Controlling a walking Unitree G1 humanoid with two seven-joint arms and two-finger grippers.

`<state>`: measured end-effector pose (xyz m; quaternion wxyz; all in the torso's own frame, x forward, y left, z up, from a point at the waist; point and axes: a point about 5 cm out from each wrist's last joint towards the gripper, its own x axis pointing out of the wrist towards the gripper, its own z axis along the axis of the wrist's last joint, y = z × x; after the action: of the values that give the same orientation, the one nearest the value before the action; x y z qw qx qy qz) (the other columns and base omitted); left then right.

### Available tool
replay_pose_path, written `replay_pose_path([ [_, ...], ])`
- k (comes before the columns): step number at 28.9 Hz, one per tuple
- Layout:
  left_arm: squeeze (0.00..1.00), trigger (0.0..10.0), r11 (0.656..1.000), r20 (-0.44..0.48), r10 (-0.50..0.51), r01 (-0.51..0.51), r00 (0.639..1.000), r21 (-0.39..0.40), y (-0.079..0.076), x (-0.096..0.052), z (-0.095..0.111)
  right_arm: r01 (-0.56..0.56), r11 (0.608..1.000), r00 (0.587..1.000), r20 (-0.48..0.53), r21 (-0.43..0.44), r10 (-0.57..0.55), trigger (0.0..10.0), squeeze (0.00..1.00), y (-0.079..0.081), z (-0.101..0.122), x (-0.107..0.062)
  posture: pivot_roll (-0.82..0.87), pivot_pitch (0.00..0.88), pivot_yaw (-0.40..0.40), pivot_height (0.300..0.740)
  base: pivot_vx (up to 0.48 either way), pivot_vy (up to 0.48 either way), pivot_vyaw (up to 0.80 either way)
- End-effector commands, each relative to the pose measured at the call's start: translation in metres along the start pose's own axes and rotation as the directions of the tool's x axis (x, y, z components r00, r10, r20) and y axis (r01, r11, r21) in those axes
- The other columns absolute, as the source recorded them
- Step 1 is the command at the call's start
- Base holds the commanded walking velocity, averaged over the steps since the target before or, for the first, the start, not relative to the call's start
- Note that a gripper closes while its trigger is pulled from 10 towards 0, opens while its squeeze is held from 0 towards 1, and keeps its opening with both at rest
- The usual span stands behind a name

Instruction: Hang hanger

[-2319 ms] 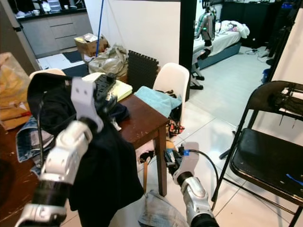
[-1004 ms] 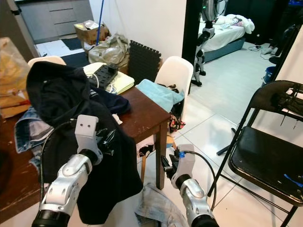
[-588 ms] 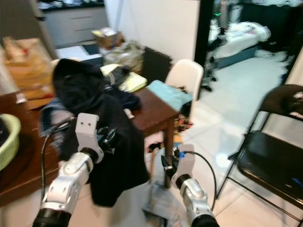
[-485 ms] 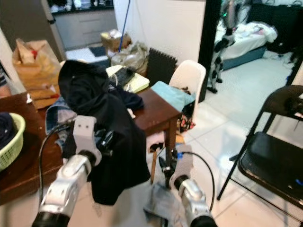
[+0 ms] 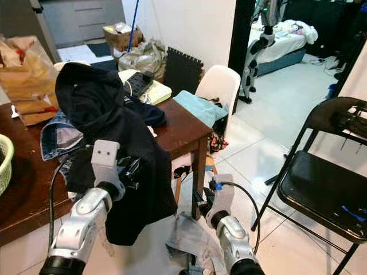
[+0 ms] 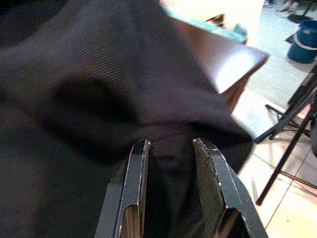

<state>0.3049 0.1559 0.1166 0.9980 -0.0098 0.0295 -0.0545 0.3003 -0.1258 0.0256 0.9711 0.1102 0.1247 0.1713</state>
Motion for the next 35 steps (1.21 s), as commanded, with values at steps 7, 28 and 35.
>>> replay_pose_path([
  [7,0.00,10.0,1.000,-0.004,0.001,-0.001,1.000,-0.030,-0.0038,-0.0039,-0.0041,-0.037,0.999,0.999,-0.016,-0.021,0.037,10.0,0.00,0.0042,-0.0011,0.0015,0.07,0.000,-0.002,0.740,0.000,0.000,0.00],
  [28,0.00,10.0,1.000,-0.007,0.003,-0.003,1.000,-0.019,-0.0070,-0.0045,-0.0029,-0.043,0.999,0.999,0.000,-0.033,0.043,10.0,0.00,0.0026,0.0047,0.0034,0.07,0.005,0.002,0.740,0.000,0.000,0.79],
  [35,0.00,10.0,1.000,-0.012,0.011,-0.011,1.000,-0.013,-0.0042,-0.0053,-0.0035,-0.032,0.999,0.999,0.006,-0.033,0.033,10.0,0.00,0.0011,0.0065,0.0040,0.07,0.011,0.004,0.740,0.000,0.000,0.80],
])
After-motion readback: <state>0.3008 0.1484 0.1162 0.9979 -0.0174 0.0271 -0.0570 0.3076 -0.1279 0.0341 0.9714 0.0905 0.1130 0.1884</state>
